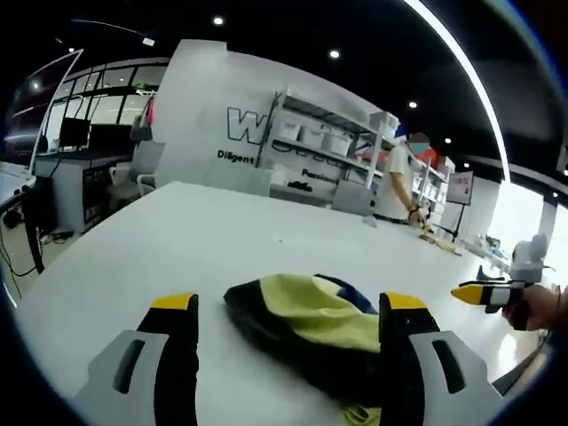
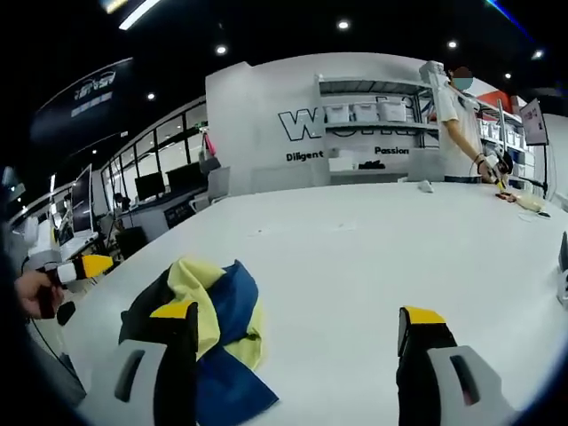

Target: Fold the garment on the visible template until the final outline fits inside the template.

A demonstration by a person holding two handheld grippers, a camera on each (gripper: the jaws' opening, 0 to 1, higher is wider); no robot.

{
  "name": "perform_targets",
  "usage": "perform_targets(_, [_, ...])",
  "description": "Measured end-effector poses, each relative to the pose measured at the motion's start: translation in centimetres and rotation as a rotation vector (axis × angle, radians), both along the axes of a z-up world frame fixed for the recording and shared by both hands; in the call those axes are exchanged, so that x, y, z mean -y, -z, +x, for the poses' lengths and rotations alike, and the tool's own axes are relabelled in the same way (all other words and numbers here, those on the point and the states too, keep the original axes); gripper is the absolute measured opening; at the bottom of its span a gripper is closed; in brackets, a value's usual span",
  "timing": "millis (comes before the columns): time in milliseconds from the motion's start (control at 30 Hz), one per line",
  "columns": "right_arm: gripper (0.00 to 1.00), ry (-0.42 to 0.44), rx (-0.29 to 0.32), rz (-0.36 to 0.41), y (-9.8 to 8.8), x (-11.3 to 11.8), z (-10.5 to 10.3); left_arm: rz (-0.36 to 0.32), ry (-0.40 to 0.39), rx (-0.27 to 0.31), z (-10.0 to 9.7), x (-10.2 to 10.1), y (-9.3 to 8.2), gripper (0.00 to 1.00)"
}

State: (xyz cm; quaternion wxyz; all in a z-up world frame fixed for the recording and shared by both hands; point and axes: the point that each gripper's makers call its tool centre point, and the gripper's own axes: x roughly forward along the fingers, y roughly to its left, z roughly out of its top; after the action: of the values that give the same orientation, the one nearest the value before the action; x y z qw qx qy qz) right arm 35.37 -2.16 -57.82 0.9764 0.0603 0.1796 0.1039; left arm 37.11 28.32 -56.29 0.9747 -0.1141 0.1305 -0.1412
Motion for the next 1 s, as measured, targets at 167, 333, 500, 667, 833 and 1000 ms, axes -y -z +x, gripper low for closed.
perform_targets(167, [0.92, -0.023, 0.021, -0.042, -0.4, -0.7, 1.0, 0.019, 0.004, -0.028, 1.4, 0.1, 1.1, 0.74])
perform_targets(333, [0.9, -0.064, 0.001, -0.053, 0.5, -1.7, 1.9, 0.049, 0.031, -0.069, 2.2, 0.3, 2.7, 0.69])
perform_targets(500, [0.86, -0.098, -0.02, -0.081, 1.3, -2.7, 3.0, 0.056, 0.032, -0.129, 2.5, 0.3, 4.5, 0.65])
perform_targets(667, [0.81, -0.124, -0.033, -0.11, 1.8, -3.3, 3.8, 0.038, 0.032, -0.166, 3.2, 0.5, 5.8, 0.64])
perform_targets(833, [0.74, -0.198, -0.107, -0.229, 3.8, -4.2, 3.9, -0.006, 0.026, -0.23, 3.8, 0.8, 7.4, 0.57])
perform_targets(1000, [0.65, -0.241, -0.111, -0.26, 4.9, -5.3, 4.1, 0.001, 0.038, -0.239, 4.0, 1.1, 7.7, 0.52])
